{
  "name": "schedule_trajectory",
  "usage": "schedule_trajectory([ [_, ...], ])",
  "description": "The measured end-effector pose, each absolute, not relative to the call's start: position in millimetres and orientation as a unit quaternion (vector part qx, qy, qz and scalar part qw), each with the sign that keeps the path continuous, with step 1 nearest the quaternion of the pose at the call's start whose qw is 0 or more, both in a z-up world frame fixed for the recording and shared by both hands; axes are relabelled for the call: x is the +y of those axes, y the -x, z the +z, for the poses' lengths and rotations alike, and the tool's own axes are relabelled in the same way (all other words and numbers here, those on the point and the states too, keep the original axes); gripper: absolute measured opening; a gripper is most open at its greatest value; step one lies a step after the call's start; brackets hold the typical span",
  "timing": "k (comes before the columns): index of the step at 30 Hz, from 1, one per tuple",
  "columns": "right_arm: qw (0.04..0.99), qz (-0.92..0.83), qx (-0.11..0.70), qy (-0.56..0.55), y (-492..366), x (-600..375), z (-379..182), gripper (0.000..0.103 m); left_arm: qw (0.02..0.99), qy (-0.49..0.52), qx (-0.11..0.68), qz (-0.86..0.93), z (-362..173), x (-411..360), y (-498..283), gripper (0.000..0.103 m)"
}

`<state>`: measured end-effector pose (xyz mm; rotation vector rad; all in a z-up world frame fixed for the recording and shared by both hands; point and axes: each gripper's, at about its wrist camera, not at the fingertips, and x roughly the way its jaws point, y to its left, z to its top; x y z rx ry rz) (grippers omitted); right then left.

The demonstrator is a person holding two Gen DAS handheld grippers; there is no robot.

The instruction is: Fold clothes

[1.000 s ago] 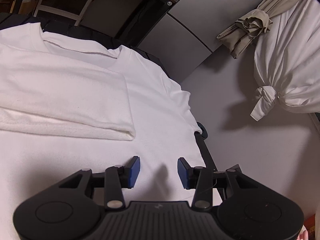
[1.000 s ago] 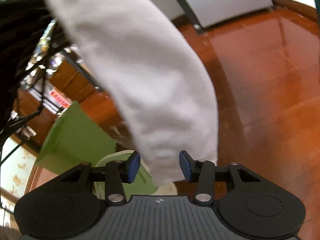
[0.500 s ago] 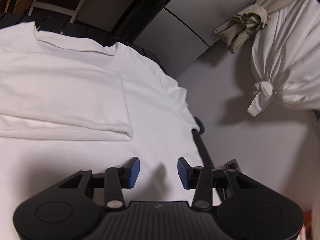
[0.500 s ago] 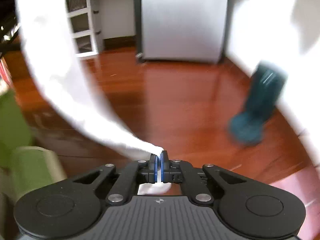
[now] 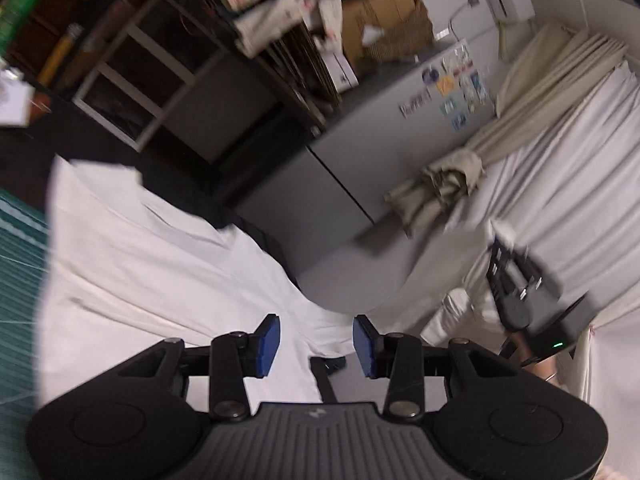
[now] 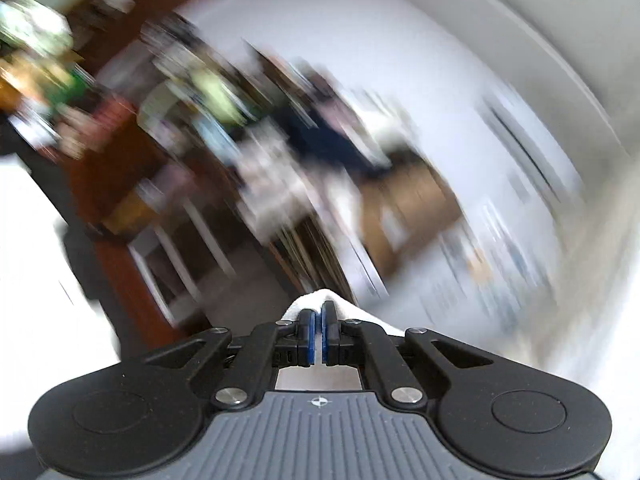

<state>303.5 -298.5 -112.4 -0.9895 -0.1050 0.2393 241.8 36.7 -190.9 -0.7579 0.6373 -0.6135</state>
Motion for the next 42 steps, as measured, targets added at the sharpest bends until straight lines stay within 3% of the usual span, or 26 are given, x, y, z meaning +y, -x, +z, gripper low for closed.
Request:
schedule_trajectory([
  [3, 0.847, 0.225, -0.013, 0.481, -304, -201, -133, 0.018, 0.836, 0.381, 0.285, -0.272, -190, 76, -224, 0.04],
  [4, 0.842, 0.249, 0.011, 0.479, -300, -181, -149, 0.037, 0.835, 0.387, 0.287, -0.266, -191, 88, -220, 0.041],
  [5, 0.835, 0.272, 0.035, 0.477, -297, -160, -166, 0.044, 0.836, 0.385, 0.294, -0.257, -194, 99, -216, 0.041],
  [8, 0.837, 0.308, 0.096, 0.442, -283, -128, -209, 0.044, 0.845, 0.368, 0.316, -0.227, -206, 126, -212, 0.041],
  [13, 0.899, 0.28, 0.144, 0.303, -264, -133, -211, 0.046, 0.831, 0.416, 0.333, -0.161, -237, 165, -223, 0.041],
  [21, 0.936, 0.283, 0.188, 0.091, -260, -149, -246, 0.052, 0.767, 0.475, 0.414, -0.124, -277, 165, -312, 0.041],
  [25, 0.91, 0.345, 0.207, 0.102, -307, -115, -256, 0.046, 0.784, 0.45, 0.414, -0.106, -268, 160, -326, 0.041],
  [29, 0.888, 0.356, 0.248, 0.154, -347, -64, -277, 0.03, 0.784, 0.458, 0.408, -0.093, -267, 164, -320, 0.041],
  [34, 0.887, 0.325, 0.276, 0.178, -372, -29, -302, 0.029, 0.782, 0.458, 0.413, -0.087, -272, 175, -306, 0.041],
  [36, 0.888, 0.321, 0.288, 0.162, -373, -27, -306, 0.018, 0.781, 0.457, 0.417, -0.088, -274, 178, -302, 0.041],
  [37, 0.887, 0.32, 0.292, 0.158, -373, -27, -307, 0.006, 0.782, 0.454, 0.418, -0.088, -274, 179, -301, 0.041],
  [42, 0.893, 0.31, 0.296, 0.134, -367, -30, -308, 0.0, 0.781, 0.451, 0.423, -0.093, -278, 180, -298, 0.041],
])
